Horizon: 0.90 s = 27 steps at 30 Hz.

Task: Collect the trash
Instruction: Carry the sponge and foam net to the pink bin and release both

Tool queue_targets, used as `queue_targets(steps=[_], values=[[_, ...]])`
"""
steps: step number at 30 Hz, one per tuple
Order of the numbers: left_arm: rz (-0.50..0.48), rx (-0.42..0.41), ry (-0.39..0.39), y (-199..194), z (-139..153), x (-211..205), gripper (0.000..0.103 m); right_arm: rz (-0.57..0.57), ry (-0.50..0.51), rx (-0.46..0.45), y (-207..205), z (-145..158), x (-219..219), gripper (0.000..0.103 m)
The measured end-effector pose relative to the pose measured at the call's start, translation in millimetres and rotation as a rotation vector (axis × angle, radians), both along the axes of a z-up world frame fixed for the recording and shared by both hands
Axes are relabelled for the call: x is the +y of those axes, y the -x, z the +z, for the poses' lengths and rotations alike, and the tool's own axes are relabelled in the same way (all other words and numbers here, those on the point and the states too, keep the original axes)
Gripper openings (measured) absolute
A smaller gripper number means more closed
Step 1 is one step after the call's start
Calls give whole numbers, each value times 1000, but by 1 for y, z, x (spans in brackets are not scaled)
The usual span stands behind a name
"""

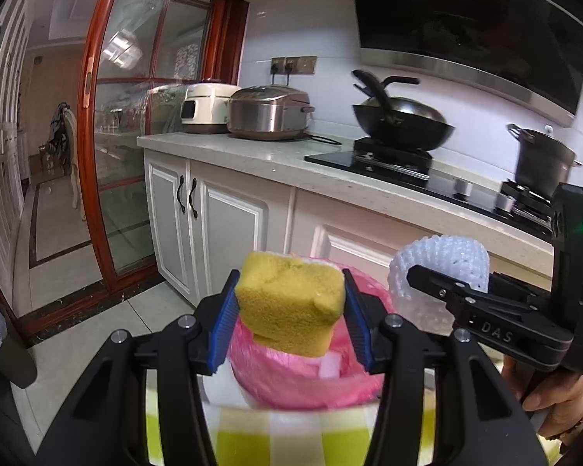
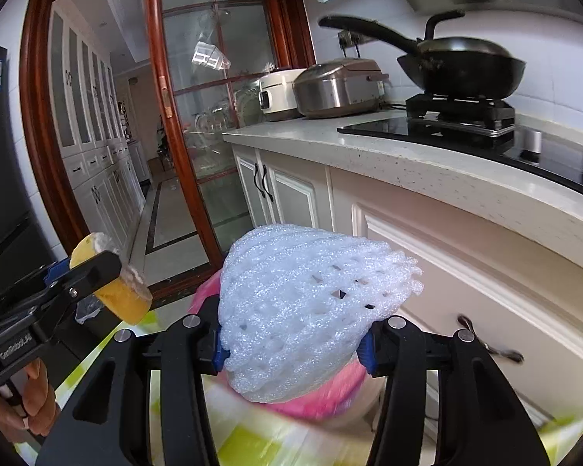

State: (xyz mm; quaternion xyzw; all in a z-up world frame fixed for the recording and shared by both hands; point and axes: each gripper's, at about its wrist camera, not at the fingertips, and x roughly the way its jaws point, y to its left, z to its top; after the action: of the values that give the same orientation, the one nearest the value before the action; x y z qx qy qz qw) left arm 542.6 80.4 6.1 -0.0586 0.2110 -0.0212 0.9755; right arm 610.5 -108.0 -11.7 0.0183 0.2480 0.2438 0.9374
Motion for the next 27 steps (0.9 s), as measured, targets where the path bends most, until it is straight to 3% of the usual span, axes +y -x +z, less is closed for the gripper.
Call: queue_targets(steps=[9,12,16,20,22,23,24,27], values=[[15,42,42,-68,-40,10,49,10,38,21,-60,-37,13,52],[13,44,47,-80,-49,13,58,14,36,26,-67,-46,12,54],[10,32,47,-80,-54,18,72,10,21,43,-73,-57,7,57],[25,19,45,-72,-51,26,72,20,31,42,-75,-58,13,57],[30,8,48,-65,-46,30,74,28,55,33,-76,-56,22,63],[32,-1,43,-61,-42,31,75,26,66,23,-76,-55,27,72],[32,-5,37,-58,-40,31,75,22,74,13,-76,-53,31,75],[36,-15,8,-49,-32,33,75,6,83,3,-75,-45,37,75]])
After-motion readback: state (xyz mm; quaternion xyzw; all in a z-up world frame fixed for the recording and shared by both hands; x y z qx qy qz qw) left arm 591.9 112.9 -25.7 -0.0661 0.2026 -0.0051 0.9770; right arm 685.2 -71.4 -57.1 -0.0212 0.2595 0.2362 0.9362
